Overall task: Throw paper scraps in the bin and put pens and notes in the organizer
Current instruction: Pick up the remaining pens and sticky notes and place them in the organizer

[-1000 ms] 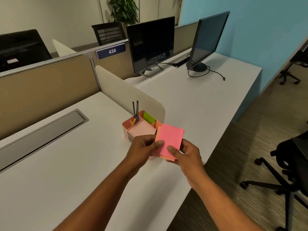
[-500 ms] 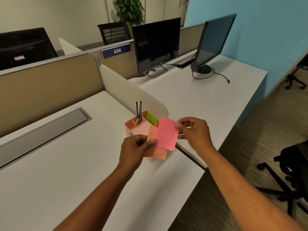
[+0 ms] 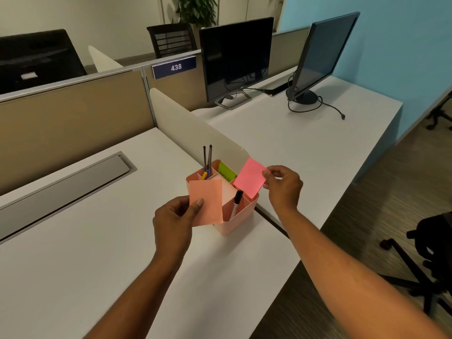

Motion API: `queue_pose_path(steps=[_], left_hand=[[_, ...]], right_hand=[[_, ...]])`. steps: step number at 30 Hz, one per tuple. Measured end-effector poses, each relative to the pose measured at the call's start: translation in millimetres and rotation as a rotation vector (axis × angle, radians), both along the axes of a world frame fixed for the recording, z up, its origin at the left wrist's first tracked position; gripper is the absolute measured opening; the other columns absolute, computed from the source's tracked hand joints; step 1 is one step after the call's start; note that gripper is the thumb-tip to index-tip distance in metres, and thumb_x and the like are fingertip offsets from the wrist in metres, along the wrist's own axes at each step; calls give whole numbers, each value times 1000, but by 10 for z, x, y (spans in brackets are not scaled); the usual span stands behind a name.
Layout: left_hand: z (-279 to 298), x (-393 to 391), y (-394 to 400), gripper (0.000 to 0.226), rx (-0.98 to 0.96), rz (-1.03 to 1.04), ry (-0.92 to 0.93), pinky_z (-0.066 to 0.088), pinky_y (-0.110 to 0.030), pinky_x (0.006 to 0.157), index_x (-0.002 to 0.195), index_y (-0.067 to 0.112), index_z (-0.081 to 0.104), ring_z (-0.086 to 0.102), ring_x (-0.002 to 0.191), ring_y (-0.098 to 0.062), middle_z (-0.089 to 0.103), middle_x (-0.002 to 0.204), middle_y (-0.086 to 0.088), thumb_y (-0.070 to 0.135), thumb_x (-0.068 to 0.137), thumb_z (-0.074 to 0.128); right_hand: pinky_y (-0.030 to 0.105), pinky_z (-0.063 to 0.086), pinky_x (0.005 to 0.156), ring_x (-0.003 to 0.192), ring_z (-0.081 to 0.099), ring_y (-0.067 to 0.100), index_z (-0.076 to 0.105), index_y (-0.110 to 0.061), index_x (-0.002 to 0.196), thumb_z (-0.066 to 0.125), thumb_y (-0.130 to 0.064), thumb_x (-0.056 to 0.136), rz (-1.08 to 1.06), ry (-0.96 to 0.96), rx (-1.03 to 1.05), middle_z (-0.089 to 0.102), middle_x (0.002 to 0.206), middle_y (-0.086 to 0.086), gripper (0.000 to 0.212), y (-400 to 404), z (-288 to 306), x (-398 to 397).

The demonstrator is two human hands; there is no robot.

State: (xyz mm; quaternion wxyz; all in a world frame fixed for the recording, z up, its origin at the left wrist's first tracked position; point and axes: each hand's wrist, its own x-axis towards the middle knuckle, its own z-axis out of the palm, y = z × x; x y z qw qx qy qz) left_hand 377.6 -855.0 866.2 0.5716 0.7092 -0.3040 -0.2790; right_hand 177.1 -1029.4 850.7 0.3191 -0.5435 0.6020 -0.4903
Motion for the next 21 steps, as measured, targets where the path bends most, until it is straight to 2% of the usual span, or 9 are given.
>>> queue_pose_path(steps=[3, 6, 10, 12, 14, 17, 19, 20, 21], left_hand=[[9, -14, -13, 31, -7, -3, 14, 55, -18, 73, 118, 15, 79, 74, 91, -6, 80, 108, 2, 33, 93, 77], [16, -25, -35, 29, -18, -7, 15, 55, -14, 71, 117, 15, 80, 74, 90, -5, 80, 107, 4, 32, 94, 77], [32, -57, -84, 28, -27, -25, 16, 55, -12, 71, 116, 17, 80, 74, 90, -3, 80, 107, 5, 33, 93, 78], [32, -77, -119, 26, -31, -42, 12, 57, -15, 74, 113, 19, 81, 75, 89, -4, 80, 106, 5, 34, 93, 78], [23, -103, -157, 24, -30, -71, 8, 59, -14, 75, 111, 20, 82, 76, 88, -3, 81, 104, 7, 34, 92, 79], [20, -182, -206, 24, -5, -135, -25, 58, -11, 72, 112, 21, 83, 76, 91, -3, 81, 100, 12, 34, 91, 80], [29, -256, -226, 20, 9, -196, -50, 61, -18, 77, 109, 24, 83, 76, 92, -7, 81, 98, 13, 33, 91, 80], [41, -295, -232, 20, 17, -221, -69, 62, -24, 81, 109, 24, 83, 77, 91, -8, 81, 98, 13, 33, 91, 80], [56, -325, -237, 23, 25, -237, -88, 63, -28, 84, 112, 22, 82, 76, 91, -8, 80, 99, 11, 33, 92, 79]], right_hand=[[44, 65, 76, 80, 75, 23, 80, -15, 97, 79, -20, 90, 32, 136, 31, 78, 92, 2, 8, -11, -134, 96], [41, 61, 82, 92, 72, 23, 81, -17, 96, 79, -24, 89, 73, 324, 12, 79, 93, 0, 10, 52, -265, 142], [43, 51, 94, 118, 56, 28, 78, -19, 113, 81, -31, 88, 114, 518, 96, 73, 121, 2, 28, 118, -281, 110], [43, 53, 97, 123, 55, 27, 74, -20, 124, 77, -33, 92, 62, 455, 69, 66, 131, 3, 35, 183, -154, 102], [33, 58, 89, 119, 62, 22, 72, -24, 123, 67, -36, 99, 67, 278, -20, 66, 129, 0, 28, 305, 18, 106], [24, 60, 82, 105, 71, 11, 68, -42, 123, 58, -42, 100, 450, 14, 44, 73, 115, -16, 24, 545, 306, 115], [18, 60, 82, 103, 68, -2, 63, -54, 125, 67, -41, 96, 649, 115, 73, 68, 114, -33, 32, 696, 410, 84], [15, 59, 83, 102, 65, -5, 65, -51, 126, 72, -36, 94, 654, 196, 49, 64, 117, -36, 36, 727, 419, 54], [16, 59, 83, 102, 65, -4, 69, -43, 127, 75, -30, 93, 604, 236, 26, 65, 120, -31, 37, 723, 427, 29]])
